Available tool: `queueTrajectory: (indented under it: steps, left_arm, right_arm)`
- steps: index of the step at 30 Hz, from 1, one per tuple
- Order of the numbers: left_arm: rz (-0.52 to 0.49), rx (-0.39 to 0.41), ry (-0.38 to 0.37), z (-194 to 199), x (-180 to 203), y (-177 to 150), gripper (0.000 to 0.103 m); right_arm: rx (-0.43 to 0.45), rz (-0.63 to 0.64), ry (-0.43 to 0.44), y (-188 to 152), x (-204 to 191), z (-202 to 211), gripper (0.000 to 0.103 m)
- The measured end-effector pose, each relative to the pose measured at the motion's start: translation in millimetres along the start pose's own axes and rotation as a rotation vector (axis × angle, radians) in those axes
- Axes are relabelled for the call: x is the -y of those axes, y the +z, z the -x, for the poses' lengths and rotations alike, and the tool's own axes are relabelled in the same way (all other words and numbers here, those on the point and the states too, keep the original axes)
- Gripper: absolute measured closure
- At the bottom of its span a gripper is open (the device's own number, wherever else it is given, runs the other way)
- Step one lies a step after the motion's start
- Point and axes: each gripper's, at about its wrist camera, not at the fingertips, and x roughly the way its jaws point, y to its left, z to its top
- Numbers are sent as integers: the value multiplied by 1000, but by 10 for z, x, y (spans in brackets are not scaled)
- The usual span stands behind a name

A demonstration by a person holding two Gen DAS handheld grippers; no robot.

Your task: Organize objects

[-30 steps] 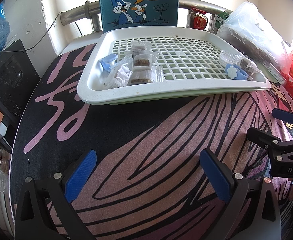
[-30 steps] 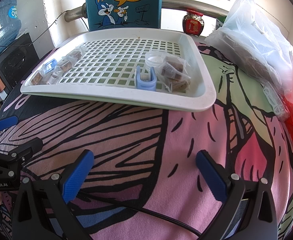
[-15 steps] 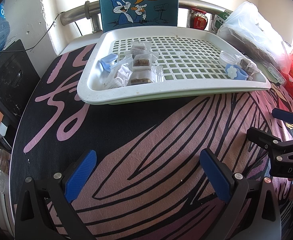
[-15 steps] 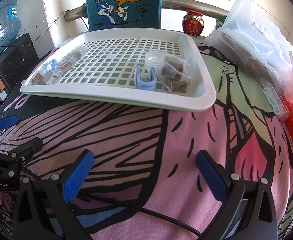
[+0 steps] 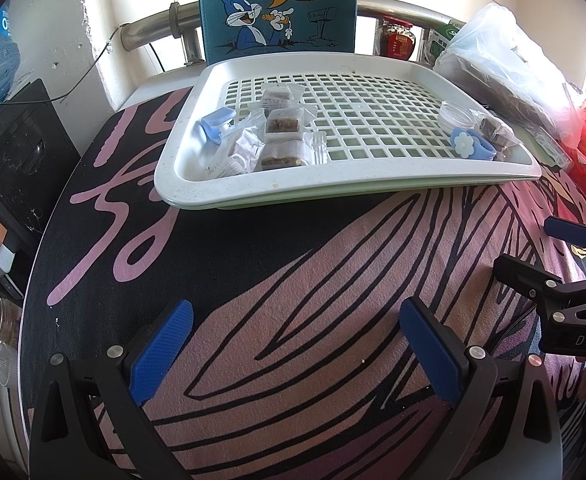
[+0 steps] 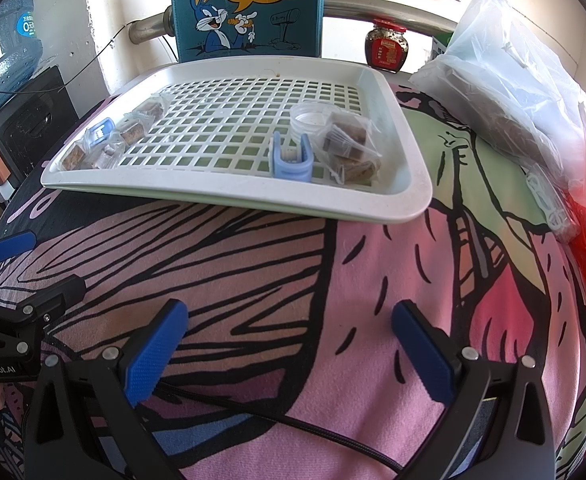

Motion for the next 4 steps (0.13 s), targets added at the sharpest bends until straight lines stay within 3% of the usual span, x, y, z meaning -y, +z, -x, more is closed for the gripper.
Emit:
queueTrajectory:
  steps: [4]
  left_arm:
    - [0,0,0,0,-1,-1,0]
  right_arm:
    - [0,0,0,0,0,-2,0]
